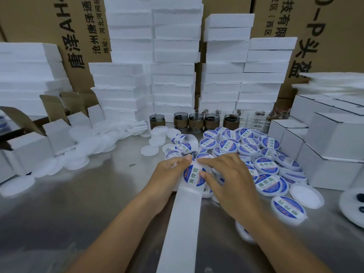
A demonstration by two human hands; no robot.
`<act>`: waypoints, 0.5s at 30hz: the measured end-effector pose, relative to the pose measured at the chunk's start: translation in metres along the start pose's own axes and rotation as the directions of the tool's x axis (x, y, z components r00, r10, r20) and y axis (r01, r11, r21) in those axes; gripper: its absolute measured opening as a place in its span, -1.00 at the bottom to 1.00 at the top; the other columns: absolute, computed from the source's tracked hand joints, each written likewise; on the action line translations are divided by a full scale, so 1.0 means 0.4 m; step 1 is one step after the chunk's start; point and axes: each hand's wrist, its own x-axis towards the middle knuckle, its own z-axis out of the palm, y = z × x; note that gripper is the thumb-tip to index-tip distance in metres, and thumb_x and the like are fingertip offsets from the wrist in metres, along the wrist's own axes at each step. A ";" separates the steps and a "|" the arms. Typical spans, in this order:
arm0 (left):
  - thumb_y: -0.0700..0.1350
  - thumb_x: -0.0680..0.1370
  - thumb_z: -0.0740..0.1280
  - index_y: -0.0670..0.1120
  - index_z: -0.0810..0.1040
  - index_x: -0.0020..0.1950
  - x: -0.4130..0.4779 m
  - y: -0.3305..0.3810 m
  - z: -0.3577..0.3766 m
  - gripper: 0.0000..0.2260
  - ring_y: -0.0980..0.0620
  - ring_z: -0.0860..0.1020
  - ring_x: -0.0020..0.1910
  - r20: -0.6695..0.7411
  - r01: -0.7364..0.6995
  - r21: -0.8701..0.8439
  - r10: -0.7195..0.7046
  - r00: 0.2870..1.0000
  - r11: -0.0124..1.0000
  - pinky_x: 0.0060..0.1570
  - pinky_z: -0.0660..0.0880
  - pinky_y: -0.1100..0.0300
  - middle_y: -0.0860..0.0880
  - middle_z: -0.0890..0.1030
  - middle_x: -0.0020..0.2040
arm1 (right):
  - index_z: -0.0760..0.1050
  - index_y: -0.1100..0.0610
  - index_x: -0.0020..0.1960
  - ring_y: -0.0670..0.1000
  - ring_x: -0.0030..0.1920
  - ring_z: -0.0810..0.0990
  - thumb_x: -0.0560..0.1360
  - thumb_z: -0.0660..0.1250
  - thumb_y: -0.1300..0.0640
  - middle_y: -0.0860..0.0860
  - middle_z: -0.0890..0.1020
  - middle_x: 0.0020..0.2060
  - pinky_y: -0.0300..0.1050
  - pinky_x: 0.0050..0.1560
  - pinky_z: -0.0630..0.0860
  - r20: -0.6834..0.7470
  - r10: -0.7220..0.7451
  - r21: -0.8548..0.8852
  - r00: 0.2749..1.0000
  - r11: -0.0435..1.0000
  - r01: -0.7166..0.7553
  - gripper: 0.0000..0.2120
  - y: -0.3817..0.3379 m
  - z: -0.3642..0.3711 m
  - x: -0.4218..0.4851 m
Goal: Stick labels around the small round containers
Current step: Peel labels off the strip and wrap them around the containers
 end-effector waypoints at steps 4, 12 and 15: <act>0.10 0.49 0.33 -0.02 0.69 -0.25 -0.004 0.004 0.000 -0.74 -0.04 0.68 -0.20 -0.010 0.006 0.057 -0.005 1.000 0.998 -0.29 0.57 0.19 -0.09 0.70 -0.18 | 0.63 0.07 0.06 0.11 -0.02 0.55 0.39 0.46 0.13 0.04 0.61 -0.08 0.01 -0.05 0.49 -0.021 -0.031 -0.014 0.999 0.999 0.030 -0.76 -0.005 0.000 0.001; 0.11 0.48 0.33 -0.11 0.65 -0.15 0.000 0.001 -0.003 -0.70 -0.05 0.68 -0.21 0.025 0.008 0.098 -0.010 1.000 0.995 -0.26 0.61 0.19 -0.10 0.70 -0.19 | 0.65 0.15 -0.05 0.11 -0.09 0.58 0.28 0.54 0.18 0.02 0.66 -0.18 0.03 -0.07 0.50 -0.032 -0.047 -0.011 0.998 0.999 0.046 -0.75 -0.014 -0.001 0.003; 0.06 0.49 0.34 -0.04 0.67 -0.27 0.000 -0.001 -0.002 -0.76 -0.09 0.66 -0.18 0.041 -0.007 0.079 0.004 0.999 0.997 -0.08 0.58 0.07 -0.13 0.69 -0.17 | 0.65 0.13 -0.13 0.09 -0.16 0.61 0.28 0.49 0.17 0.01 0.66 -0.24 0.00 -0.04 0.46 -0.058 -0.076 -0.044 0.995 0.996 0.073 -0.82 -0.014 -0.003 0.004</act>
